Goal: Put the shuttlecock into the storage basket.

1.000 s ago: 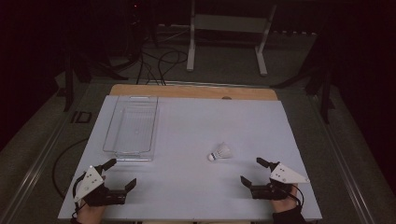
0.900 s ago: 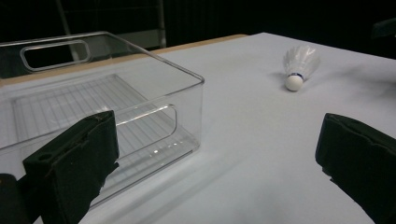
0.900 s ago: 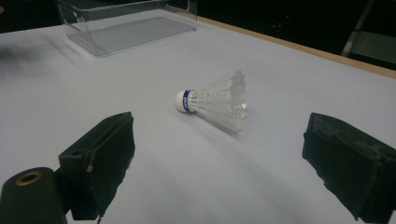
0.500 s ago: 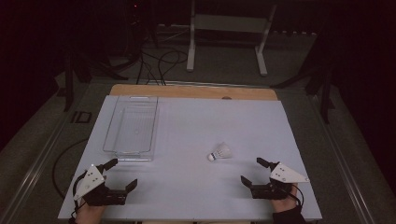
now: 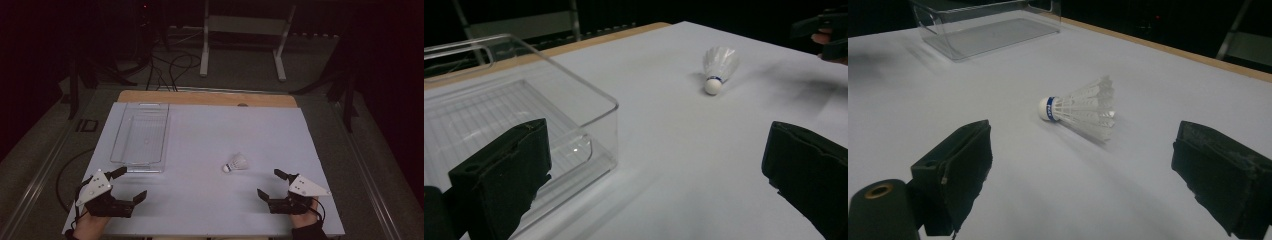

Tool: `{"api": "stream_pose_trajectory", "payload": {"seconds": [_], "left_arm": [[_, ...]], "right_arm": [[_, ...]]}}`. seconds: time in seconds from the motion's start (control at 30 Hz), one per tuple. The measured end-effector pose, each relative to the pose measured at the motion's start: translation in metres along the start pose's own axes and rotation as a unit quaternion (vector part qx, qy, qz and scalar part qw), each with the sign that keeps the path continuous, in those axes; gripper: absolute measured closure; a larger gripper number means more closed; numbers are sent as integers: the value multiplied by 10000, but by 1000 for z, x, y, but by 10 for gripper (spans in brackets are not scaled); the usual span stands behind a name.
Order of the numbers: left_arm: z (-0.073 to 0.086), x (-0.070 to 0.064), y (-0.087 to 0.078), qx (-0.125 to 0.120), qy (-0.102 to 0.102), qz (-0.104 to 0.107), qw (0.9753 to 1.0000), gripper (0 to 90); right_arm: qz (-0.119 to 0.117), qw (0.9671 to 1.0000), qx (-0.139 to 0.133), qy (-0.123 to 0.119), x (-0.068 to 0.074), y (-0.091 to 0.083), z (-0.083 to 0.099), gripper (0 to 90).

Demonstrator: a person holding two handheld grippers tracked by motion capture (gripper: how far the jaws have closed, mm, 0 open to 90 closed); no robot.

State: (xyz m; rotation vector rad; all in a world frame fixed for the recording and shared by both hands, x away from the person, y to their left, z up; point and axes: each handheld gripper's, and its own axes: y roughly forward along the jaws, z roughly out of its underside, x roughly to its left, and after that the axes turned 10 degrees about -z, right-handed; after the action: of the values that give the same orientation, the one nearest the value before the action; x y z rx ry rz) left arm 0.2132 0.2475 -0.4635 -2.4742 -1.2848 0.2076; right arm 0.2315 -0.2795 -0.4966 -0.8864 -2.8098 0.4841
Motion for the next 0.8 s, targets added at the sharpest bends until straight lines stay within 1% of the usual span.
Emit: {"api": "stream_pose_trajectory", "payload": {"seconds": [0.13,0.2,0.23,0.3,0.33,0.37,0.4,0.43,0.47,0.53,0.57,0.63,0.67,0.7,0.77,0.8], "left_arm": [[-8,-2,2,107,-14,179,9998,0],[-11,-2,4,134,-120,276,9995,0],[-13,0,5,189,-290,407,9986,0],[-14,1,6,193,-409,426,9981,0],[-16,1,7,289,-426,453,9976,0],[-17,1,7,362,-379,441,9976,0],[-18,0,8,485,-253,335,9979,0],[-19,-1,9,535,-223,292,9979,0],[-19,-2,9,587,-224,301,9976,0],[-20,-2,11,681,-265,235,9971,0],[-20,-1,12,734,-239,308,9965,0],[-19,-1,13,717,-152,383,9966,0],[-19,-1,13,772,-119,433,9960,0],[-19,-1,15,865,-93,477,9951,0],[-20,-2,18,1086,13,458,9930,0],[-21,-3,19,1136,24,496,9923,0]], "right_arm": [[-14,10000,-2,19,0,0,0,90],[-27,10000,-6,27,0,0,0,90],[-27,10000,-5,29,0,0,0,90],[-39,10000,-5,43,0,0,0,90],[-56,10000,-7,59,0,0,0,90],[-57,10000,-6,59,0,0,0,90],[-58,10000,-8,59,0,0,0,90],[-56,10000,-11,53,0,0,0,90],[-57,10000,-19,55,0,0,0,90],[-65,9999,-25,75,0,0,0,90],[-58,10000,-28,74,0,-1,0,90],[-61,9999,-33,76,0,-1,0,90],[-49,10000,-21,70,0,-1,0,90],[-47,10000,-16,61,0,0,0,90],[-46,10000,-21,80,0,0,0,90],[-43,10000,-22,77,0,0,0,90]]}}
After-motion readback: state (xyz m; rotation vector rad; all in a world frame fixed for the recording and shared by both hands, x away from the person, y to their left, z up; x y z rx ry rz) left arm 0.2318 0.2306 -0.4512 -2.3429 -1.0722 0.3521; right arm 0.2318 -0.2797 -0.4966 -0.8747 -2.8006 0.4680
